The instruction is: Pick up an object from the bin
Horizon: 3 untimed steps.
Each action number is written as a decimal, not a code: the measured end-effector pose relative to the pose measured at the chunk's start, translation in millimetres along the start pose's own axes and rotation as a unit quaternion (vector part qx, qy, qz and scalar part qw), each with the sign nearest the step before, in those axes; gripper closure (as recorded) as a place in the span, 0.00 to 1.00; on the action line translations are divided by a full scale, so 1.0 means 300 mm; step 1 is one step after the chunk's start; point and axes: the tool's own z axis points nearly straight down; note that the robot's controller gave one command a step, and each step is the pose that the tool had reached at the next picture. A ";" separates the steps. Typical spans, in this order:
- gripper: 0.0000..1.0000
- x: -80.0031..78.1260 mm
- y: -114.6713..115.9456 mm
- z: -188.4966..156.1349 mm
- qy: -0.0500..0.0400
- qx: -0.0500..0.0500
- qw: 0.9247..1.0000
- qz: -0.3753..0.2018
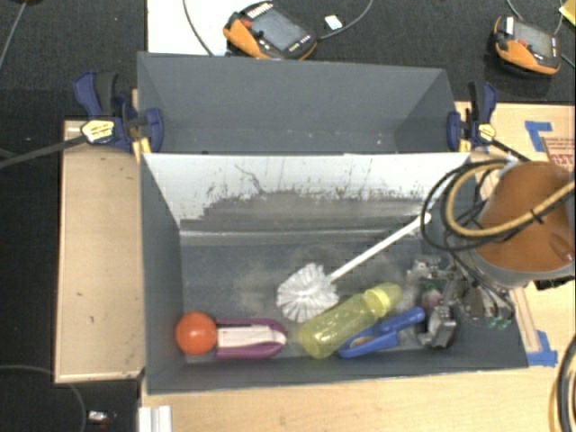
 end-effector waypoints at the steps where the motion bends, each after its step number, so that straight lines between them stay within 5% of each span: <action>1: 0.00 -0.025 0.067 0.008 -0.003 0.002 1.000 -0.015; 3: 0.00 -0.027 0.191 0.064 -0.001 0.002 1.000 0.027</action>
Offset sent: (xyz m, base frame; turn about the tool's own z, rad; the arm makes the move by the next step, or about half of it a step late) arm 0.0096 0.0430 -0.0210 -0.0080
